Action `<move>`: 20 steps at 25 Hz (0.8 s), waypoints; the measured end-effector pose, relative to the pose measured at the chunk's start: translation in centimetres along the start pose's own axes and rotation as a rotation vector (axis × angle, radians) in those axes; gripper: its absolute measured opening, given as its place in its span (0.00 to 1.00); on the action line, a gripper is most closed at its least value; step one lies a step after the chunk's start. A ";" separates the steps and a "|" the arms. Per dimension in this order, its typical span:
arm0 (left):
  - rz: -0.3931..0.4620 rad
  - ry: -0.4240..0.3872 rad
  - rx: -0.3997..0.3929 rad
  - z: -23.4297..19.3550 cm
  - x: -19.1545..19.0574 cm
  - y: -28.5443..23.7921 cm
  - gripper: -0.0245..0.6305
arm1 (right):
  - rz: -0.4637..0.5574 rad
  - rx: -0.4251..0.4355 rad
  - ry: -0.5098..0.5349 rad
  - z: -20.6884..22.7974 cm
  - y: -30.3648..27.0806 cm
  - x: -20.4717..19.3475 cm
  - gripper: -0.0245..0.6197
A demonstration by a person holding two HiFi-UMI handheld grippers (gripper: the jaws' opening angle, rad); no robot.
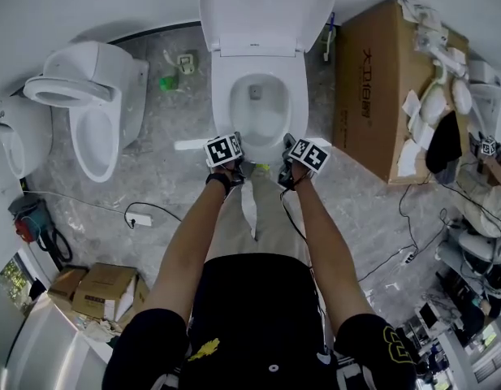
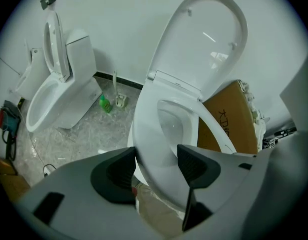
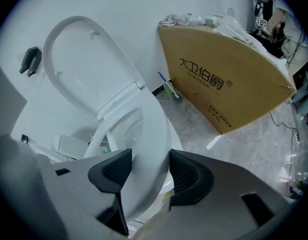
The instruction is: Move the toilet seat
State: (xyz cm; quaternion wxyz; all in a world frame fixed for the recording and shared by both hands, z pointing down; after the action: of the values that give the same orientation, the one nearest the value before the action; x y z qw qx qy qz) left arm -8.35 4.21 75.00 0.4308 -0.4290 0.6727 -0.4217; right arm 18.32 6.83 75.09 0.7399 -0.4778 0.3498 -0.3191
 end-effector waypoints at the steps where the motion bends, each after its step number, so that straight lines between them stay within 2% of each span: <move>1: 0.002 0.002 -0.004 0.2 0.4 0.4 0.46 | 0.007 0.010 -0.006 -0.3 0.4 0.3 0.44; 9: -0.014 0.034 -0.023 1.0 3.4 3.0 0.45 | 0.038 0.023 -0.045 -2.4 3.0 2.6 0.43; 20: 0.017 0.051 -0.052 2.4 6.9 5.7 0.45 | 0.088 0.083 -0.092 -4.4 5.4 5.7 0.42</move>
State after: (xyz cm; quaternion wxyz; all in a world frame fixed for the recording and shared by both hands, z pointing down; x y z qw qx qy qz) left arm -9.06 -1.18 67.51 0.4058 -0.4234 0.6978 -0.4113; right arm 18.58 1.94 67.57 0.7878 -0.4449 0.3227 -0.2781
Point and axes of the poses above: the fingertips, and each gripper's own axes: y backward along the fingers, z to its right, x out of its top, the point moved 7 cm from there along y, backward along the fingers, and after that the axes turned 2 degrees about z, right-handed, at the moved point
